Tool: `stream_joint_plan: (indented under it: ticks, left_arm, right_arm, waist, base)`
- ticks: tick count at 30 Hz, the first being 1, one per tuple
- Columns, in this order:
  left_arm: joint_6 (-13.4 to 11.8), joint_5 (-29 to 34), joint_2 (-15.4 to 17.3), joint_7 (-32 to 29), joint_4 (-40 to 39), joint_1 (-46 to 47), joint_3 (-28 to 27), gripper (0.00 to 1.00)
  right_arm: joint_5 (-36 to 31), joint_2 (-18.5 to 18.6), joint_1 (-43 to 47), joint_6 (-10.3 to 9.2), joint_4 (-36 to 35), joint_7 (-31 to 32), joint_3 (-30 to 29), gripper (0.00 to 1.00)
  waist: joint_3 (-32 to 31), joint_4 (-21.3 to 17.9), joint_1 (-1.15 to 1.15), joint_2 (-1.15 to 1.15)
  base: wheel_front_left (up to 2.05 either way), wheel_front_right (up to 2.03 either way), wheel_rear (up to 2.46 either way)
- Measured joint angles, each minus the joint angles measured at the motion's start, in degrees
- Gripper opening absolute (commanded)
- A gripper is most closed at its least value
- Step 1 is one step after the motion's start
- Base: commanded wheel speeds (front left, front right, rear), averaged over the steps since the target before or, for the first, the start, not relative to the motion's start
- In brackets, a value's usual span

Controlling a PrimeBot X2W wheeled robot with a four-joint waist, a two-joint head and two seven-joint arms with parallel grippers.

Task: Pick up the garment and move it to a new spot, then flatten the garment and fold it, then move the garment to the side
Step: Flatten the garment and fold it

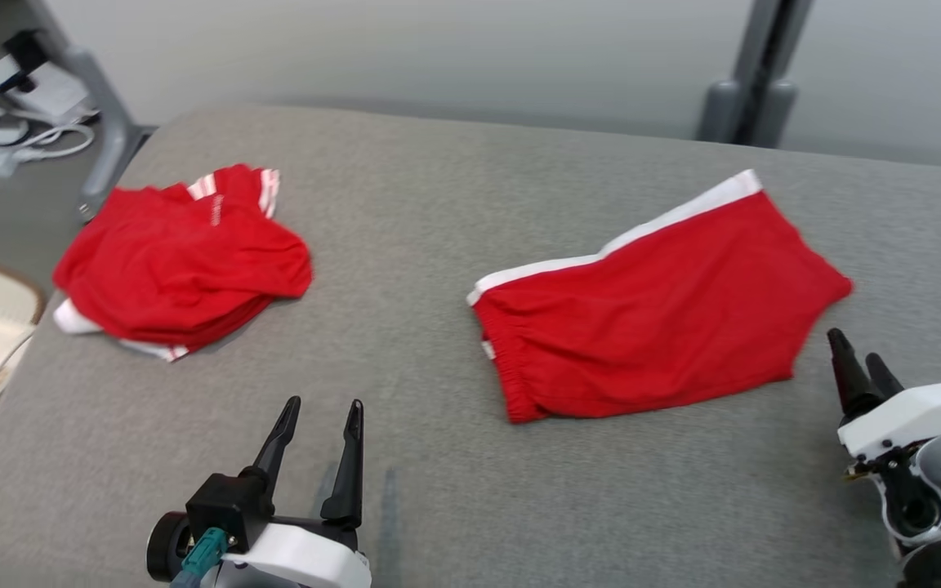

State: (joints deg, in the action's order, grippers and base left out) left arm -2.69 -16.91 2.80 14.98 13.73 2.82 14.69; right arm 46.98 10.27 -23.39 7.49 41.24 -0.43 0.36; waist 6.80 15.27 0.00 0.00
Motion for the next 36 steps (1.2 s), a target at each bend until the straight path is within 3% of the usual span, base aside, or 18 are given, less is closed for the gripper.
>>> stream_joint_plan:
  ticks: [12, 22, 23, 24, 25, 36]
  left_arm:
    - [-0.4, -0.92, 0.01, 0.0, -0.37, 1.44, 2.47, 1.0]
    - [-1.19, -2.24, 0.0, 0.01, -0.93, 2.56, 3.66, 1.0]
    - [-1.22, -2.31, 0.0, 0.0, -0.92, 2.66, 3.65, 1.0]
    - [-1.27, -2.31, 0.0, 0.0, -0.92, 2.74, 3.6, 1.0]
    - [-1.36, -2.31, -0.01, 0.0, -0.91, 2.77, 3.53, 1.0]
    - [-1.35, -2.36, 0.0, 0.0, -0.64, 2.91, 3.2, 1.0]
  right_arm:
    - [4.43, 4.69, -10.98, 0.0, 13.03, 6.21, -0.05, 1.0]
    - [6.01, 6.3, -16.58, 0.0, 18.97, 6.91, 0.04, 1.0]
    - [6.04, 6.28, -16.78, 0.0, 19.14, 6.87, 0.24, 0.57]
    - [6.21, 6.26, -16.99, 0.01, 19.09, 6.67, 0.49, 0.2]
    - [6.53, 6.1, -17.02, 0.0, 18.83, 6.36, 0.73, 0.0]
    - [11.72, 4.99, -14.31, 0.01, 15.08, 3.34, 2.08, 0.0]
  waist:
    - [4.92, 7.01, 0.0, 0.0]
    - [7.32, 9.18, 0.0, 0.0]
    - [7.35, 9.12, 0.0, 0.0]
    - [7.38, 9.02, 0.01, 0.0]
    - [7.39, 8.89, 0.0, 0.0]
    - [5.93, 6.72, 0.0, 0.0]
  base:
    - [0.0, 0.0, 0.0]
    - [0.0, 0.0, 0.0]
    - [0.0, 0.0, 0.0]
    - [0.0, 0.0, 0.0]
    - [0.0, 0.0, 0.0]
    - [0.0, 0.0, 0.0]
